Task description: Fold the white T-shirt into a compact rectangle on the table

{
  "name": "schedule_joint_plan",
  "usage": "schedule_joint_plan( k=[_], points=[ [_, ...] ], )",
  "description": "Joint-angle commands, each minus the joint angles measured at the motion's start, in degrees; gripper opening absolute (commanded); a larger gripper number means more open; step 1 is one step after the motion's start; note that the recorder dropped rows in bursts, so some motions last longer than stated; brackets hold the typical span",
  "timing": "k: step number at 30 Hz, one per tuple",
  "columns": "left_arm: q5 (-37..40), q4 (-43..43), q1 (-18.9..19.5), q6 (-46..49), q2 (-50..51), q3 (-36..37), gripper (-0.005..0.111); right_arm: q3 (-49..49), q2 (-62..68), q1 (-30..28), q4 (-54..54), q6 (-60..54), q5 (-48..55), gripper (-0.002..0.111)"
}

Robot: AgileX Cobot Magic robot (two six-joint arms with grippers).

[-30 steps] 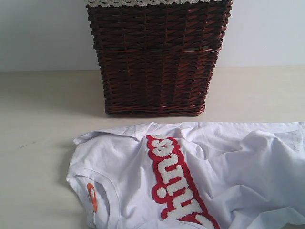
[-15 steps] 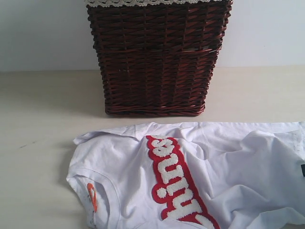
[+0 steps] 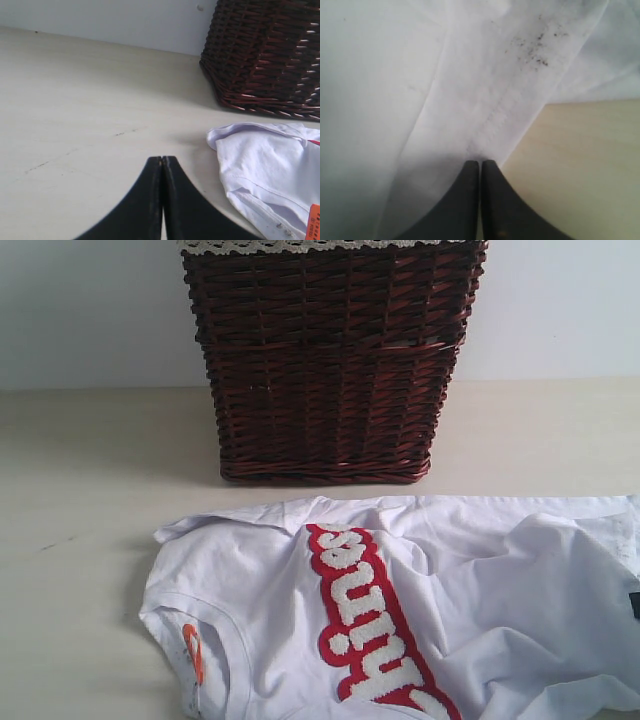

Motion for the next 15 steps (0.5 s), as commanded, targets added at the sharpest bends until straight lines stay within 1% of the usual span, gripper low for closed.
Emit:
schedule_joint_plan(
  k=[1, 7, 9, 12, 15],
  points=[
    [-0.15, -0.42, -0.3, 0.06, -0.37, -0.15, 0.0, -0.12, -0.15, -0.32, -0.12, -0.66, -0.89, 0.003],
    [-0.15, -0.42, -0.3, 0.06, -0.37, -0.15, 0.0, -0.12, -7.35, -0.32, -0.78, -0.91, -8.03, 0.003],
    [-0.15, -0.42, -0.3, 0.06, -0.37, -0.15, 0.0, -0.12, -10.65, -0.32, -3.27, -1.14, -9.3, 0.003],
    [-0.15, -0.42, -0.3, 0.06, -0.37, -0.15, 0.0, -0.12, -14.46, -0.32, -8.33, -0.41, -8.77, 0.003],
    [-0.15, -0.42, -0.3, 0.06, -0.37, -0.15, 0.0, -0.12, -15.1, -0.32, -11.39, -2.81, -2.47, 0.003]
  ],
)
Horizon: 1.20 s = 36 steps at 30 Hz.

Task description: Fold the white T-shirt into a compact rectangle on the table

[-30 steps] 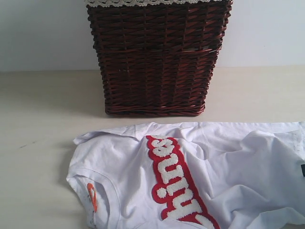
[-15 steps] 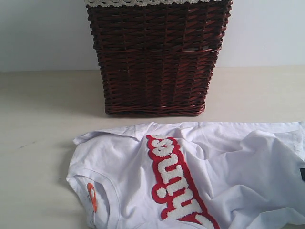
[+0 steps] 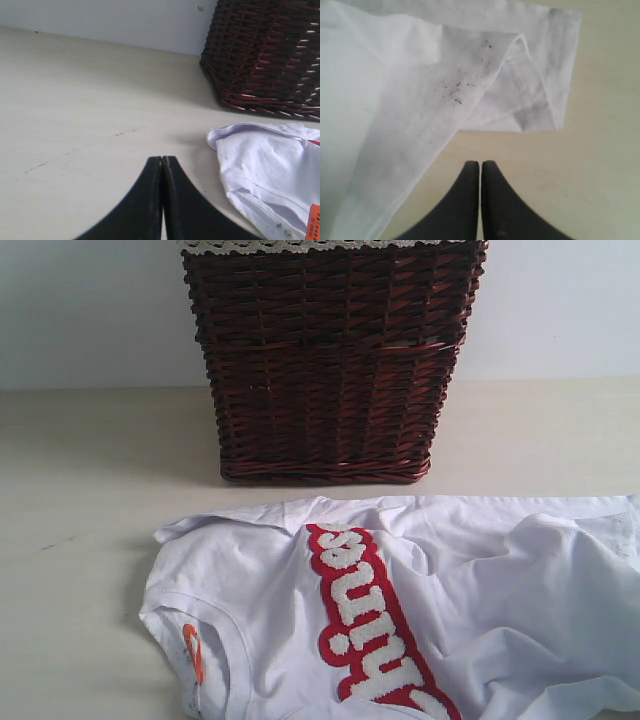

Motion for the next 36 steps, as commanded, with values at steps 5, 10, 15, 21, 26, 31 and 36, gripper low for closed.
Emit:
schedule_joint_plan(
  k=[5, 10, 15, 21, 26, 31, 36],
  points=[
    [-0.15, -0.42, -0.3, 0.06, -0.37, -0.15, 0.0, -0.38, 3.68, -0.32, -6.2, -15.1, 16.23, 0.003],
    [-0.15, -0.42, -0.3, 0.06, -0.37, -0.15, 0.0, -0.89, 9.12, -0.32, 0.27, -15.1, 11.7, 0.003],
    [-0.15, -0.42, -0.3, 0.06, -0.37, -0.15, 0.0, -0.89, 13.26, -0.32, 1.04, -15.1, 14.22, 0.003],
    [-0.15, -0.42, -0.3, 0.06, -0.37, -0.15, 0.0, -0.89, 14.8, -0.32, -2.15, -11.7, 5.42, 0.003],
    [-0.15, -0.42, -0.3, 0.06, -0.37, -0.15, 0.0, -0.89, 14.69, -0.32, -13.99, -4.81, -7.96, 0.003],
    [-0.15, -0.42, -0.3, 0.06, -0.37, -0.15, 0.0, -0.53, 13.07, -1.28, -34.58, 13.26, -15.31, 0.003],
    [-0.15, -0.42, -0.3, 0.06, -0.37, -0.15, 0.0, -0.53, 6.56, -3.18, -47.27, 21.87, -4.88, 0.003]
  ],
)
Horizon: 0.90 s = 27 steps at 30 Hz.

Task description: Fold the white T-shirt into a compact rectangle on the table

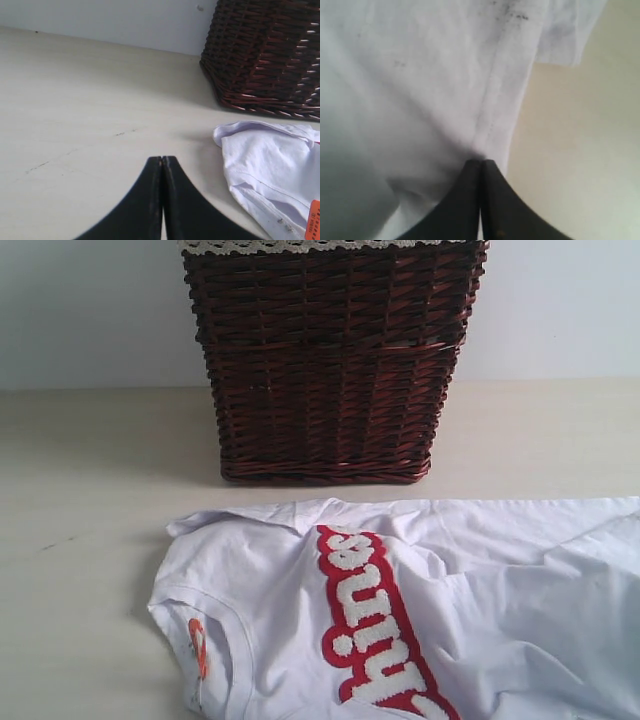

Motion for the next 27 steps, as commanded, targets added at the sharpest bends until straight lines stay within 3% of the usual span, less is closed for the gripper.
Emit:
schedule_joint_plan(
  k=[1, 5, 12, 17, 20, 22, 24, 27],
  points=[
    [-0.15, -0.42, -0.3, 0.06, -0.37, -0.15, 0.0, 1.4, -4.32, -1.91, -15.17, 7.66, 8.79, 0.003],
    [-0.15, -0.42, -0.3, 0.06, -0.37, -0.15, 0.0, 1.16, -8.44, -1.92, -30.24, 18.95, 18.37, 0.003],
    [-0.15, -0.42, -0.3, 0.06, -0.37, -0.15, 0.0, 1.16, -9.23, -1.92, -56.56, 51.28, 12.89, 0.003],
    [-0.15, -0.42, -0.3, 0.06, -0.37, -0.15, 0.0, 1.16, -13.39, -1.92, -57.42, 59.29, 5.75, 0.003],
    [-0.15, -0.42, -0.3, 0.06, -0.37, -0.15, 0.0, 1.16, -19.15, -1.78, -49.36, 51.18, 1.67, 0.001],
    [-0.15, -0.42, -0.3, 0.06, -0.37, -0.15, 0.0, 1.16, -22.1, -0.58, -39.19, 37.53, 2.57, 0.0],
    [-0.15, -0.42, -0.3, 0.06, -0.37, -0.15, 0.0, 1.16, -23.28, 0.7, -30.08, 19.71, 9.72, 0.0],
    [-0.15, -0.42, -0.3, 0.06, -0.37, -0.15, 0.0, 1.16, -23.13, 1.52, -16.83, -6.76, 29.49, 0.0]
  ],
)
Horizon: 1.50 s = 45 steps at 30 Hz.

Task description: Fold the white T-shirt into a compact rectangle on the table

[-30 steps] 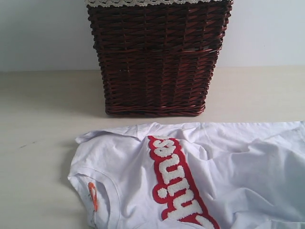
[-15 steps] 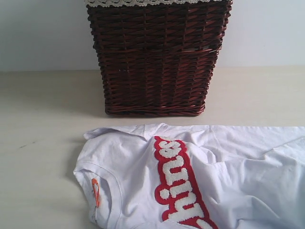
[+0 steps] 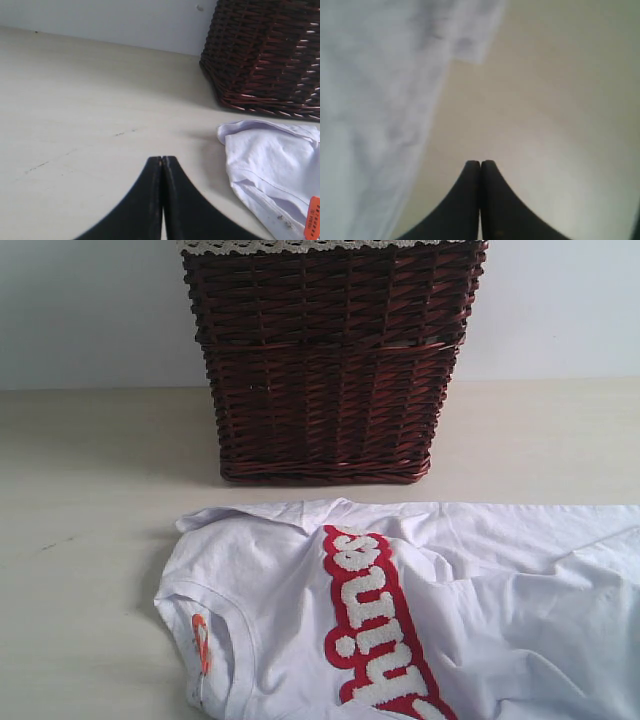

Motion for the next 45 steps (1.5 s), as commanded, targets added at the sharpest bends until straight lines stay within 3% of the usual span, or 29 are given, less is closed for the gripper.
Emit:
schedule_joint_plan(
  k=[1, 6, 8, 12, 19, 25, 33, 39, 45],
  points=[
    [-0.15, -0.42, -0.3, 0.06, -0.37, -0.15, 0.0, 0.07, -0.45, 1.21, 20.83, -34.67, 24.64, 0.0],
    [-0.15, -0.42, -0.3, 0.06, -0.37, -0.15, 0.0, 0.07, -0.45, 1.21, 41.54, -38.26, 28.24, 0.0],
    [-0.15, -0.42, -0.3, 0.06, -0.37, -0.15, 0.0, 0.07, -0.45, 1.21, 42.88, -38.26, 29.8, 0.0],
    [-0.15, -0.42, -0.3, 0.06, -0.37, -0.15, 0.0, 0.07, 1.86, 4.31, 40.18, -36.02, 30.37, 0.0],
    [-0.15, -0.42, -0.3, 0.06, -0.37, -0.15, 0.0, 0.07, 14.34, 14.49, 36.16, -26.64, 30.61, 0.0],
    [-0.15, -0.42, -0.3, 0.06, -0.37, -0.15, 0.0, 0.07, 19.73, 21.74, 34.08, -22.82, 25.48, 0.0],
    [-0.15, -0.42, -0.3, 0.06, -0.37, -0.15, 0.0, 0.07, 20.23, 29.55, 24.79, -18.57, 36.9, 0.0],
    [-0.15, -0.42, -0.3, 0.06, -0.37, -0.15, 0.0, 0.0, 19.41, 31.26, 22.73, -17.4, 36.15, 0.0],
    [-0.15, -0.42, -0.3, 0.06, -0.37, -0.15, 0.0, -2.45, 6.31, 31.26, 26.2, -16.87, 24.82, 0.0]
  ],
)
